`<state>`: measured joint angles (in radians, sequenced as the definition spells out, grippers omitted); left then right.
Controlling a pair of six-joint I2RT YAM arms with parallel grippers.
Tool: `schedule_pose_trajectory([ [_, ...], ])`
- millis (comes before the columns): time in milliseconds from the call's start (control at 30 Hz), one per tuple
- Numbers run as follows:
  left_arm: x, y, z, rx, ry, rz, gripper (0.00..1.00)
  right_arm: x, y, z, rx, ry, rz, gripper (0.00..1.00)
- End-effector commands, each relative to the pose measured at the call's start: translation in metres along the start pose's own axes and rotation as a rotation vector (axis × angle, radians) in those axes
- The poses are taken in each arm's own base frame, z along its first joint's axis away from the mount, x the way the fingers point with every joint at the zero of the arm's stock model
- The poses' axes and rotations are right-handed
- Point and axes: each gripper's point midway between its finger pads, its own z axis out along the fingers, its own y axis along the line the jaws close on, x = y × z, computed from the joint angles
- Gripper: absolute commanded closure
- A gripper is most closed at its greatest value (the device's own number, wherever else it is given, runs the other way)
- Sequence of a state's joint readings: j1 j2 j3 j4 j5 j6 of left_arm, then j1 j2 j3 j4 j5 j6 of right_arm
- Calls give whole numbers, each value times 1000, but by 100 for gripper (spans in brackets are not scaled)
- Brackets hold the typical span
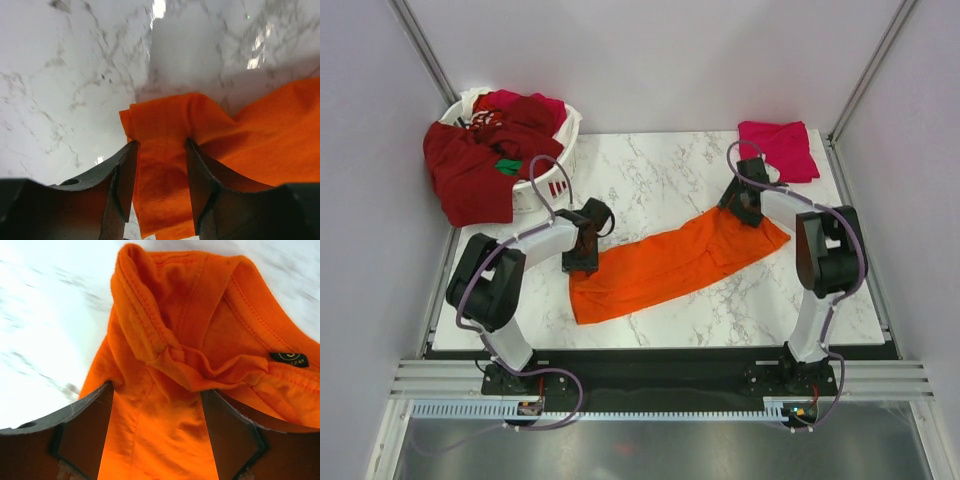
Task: Fold and stack the t-shirts
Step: Fold the tshirt
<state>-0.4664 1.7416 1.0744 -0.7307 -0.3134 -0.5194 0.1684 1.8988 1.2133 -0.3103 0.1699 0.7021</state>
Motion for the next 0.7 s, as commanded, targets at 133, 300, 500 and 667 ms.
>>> schedule_pose_trajectory([
  [133, 80, -19, -19, 111, 116, -15, 50, -13, 129, 55, -162, 33, -136, 18],
  [300, 117, -55, -42, 199, 148, 7, 50, -4, 198, 102, -291, 54, -217, 11],
  [500, 148, -109, -81, 336, 186, 14, 42, -40, 262, 87, -519, -55, -227, 2],
  [667, 149, -152, -131, 474, 144, 39, 27, -83, 283, 33, -597, -204, -314, 2],
])
